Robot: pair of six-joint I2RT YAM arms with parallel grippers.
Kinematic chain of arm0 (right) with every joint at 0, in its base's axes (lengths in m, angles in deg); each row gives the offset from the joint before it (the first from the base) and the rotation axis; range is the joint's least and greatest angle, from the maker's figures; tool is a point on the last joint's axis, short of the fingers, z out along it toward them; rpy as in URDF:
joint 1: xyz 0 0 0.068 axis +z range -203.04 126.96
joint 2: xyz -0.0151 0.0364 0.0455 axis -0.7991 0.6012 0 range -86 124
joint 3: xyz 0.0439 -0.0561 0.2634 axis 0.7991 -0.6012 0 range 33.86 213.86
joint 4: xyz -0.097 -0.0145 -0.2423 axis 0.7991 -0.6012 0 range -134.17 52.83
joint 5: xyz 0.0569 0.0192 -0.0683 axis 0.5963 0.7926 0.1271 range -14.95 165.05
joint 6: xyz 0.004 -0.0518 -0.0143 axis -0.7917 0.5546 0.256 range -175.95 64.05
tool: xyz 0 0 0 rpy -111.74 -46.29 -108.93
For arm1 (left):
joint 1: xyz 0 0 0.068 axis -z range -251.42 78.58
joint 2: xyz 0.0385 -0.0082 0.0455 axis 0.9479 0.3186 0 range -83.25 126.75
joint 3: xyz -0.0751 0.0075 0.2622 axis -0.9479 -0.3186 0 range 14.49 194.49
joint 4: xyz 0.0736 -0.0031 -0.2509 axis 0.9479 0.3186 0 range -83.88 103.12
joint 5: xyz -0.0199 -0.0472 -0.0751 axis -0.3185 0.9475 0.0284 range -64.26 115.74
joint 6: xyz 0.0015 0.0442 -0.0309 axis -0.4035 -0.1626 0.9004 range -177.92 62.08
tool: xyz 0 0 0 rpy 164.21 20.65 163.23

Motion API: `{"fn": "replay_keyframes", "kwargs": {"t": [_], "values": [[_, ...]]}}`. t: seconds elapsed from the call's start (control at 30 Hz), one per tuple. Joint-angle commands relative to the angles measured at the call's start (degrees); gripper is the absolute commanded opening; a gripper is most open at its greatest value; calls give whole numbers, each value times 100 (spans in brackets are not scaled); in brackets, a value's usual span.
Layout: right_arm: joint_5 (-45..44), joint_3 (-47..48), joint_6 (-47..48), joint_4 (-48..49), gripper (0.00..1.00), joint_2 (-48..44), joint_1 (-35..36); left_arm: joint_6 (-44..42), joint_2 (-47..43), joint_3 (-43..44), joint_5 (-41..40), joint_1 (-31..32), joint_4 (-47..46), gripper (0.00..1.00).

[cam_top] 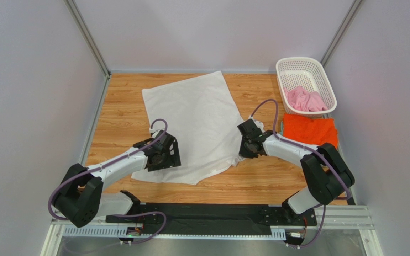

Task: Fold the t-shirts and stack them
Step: Flatten the tshirt out

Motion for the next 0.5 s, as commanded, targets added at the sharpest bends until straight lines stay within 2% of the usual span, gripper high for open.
{"fn": "replay_keyframes", "kwargs": {"t": [0.0, 0.1, 0.2, 0.23, 0.3, 0.33, 0.47], "values": [[-252, -179, 433, -214, 0, -316, -380, 130, -7, -81, -110, -21, 125, 100], [-286, -188, 951, -390, 2, -562, -548, 157, 2, -117, -49, -21, 133, 100], [-331, -127, 1320, -749, 22, -791, -566, 122, -42, -99, -14, -21, 177, 100], [-357, -118, 1348, -821, 44, -861, -566, 104, -59, -90, 21, -21, 186, 100], [-384, -126, 1401, -935, 55, -1063, -566, 17, -182, -55, 205, -21, 204, 100], [-323, -126, 1445, -988, 65, -1273, -566, -10, -235, -46, 258, -21, 204, 100], [388, -153, 1506, -918, 81, -1890, -531, -89, -682, 50, 461, -12, 230, 100]]}}
